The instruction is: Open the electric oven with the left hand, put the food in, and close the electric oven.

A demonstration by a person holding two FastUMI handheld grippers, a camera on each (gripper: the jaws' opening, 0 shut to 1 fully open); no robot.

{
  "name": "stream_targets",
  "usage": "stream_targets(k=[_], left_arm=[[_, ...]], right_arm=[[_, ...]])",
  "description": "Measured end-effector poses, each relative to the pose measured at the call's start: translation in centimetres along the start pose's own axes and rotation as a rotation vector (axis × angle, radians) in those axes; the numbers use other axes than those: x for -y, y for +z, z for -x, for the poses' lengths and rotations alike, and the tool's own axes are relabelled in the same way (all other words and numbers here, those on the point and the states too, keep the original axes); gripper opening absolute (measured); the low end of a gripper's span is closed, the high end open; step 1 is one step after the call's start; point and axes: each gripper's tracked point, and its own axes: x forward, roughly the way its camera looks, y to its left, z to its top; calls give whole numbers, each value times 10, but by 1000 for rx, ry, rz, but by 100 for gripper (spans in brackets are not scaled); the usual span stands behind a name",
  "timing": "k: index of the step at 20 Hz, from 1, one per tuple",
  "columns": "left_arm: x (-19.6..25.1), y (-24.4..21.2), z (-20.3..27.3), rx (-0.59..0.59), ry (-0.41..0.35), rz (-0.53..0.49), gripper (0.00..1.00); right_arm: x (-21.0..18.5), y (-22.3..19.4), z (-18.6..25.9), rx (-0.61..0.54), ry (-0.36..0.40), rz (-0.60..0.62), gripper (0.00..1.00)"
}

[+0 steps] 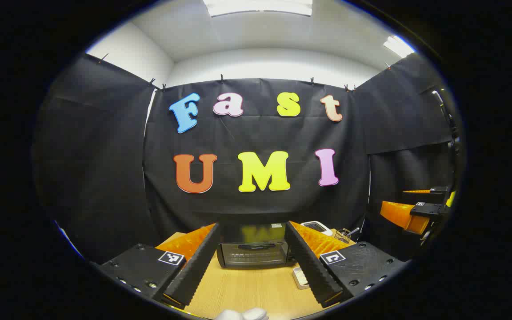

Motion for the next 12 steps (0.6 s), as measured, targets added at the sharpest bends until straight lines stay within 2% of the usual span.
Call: stream_targets(k=[1, 2, 3, 8, 9, 10, 12], left_arm=[[-1, -1, 0, 2, 2, -6, 88], [-3, -1, -1, 0, 6, -10, 88], [-3, -3, -2, -1, 9, -10, 95], [-9, -1, -5, -2, 16, 21, 95], [-12, -3, -6, -6, 20, 20, 95], [-13, -5, -6, -7, 22, 19, 95], [-16, -6, -9, -9, 27, 19, 95]], right_arm=[[-1, 1, 0, 4, 4, 6, 100], [-3, 1, 0, 3, 8, 10, 100], [-6, 1, 0, 4, 14, 14, 92], [-8, 4, 0, 8, 11, 40, 92], [-9, 4, 0, 8, 11, 40, 100], [-9, 4, -1, 7, 12, 41, 93], [-9, 4, -2, 8, 13, 43, 93]])
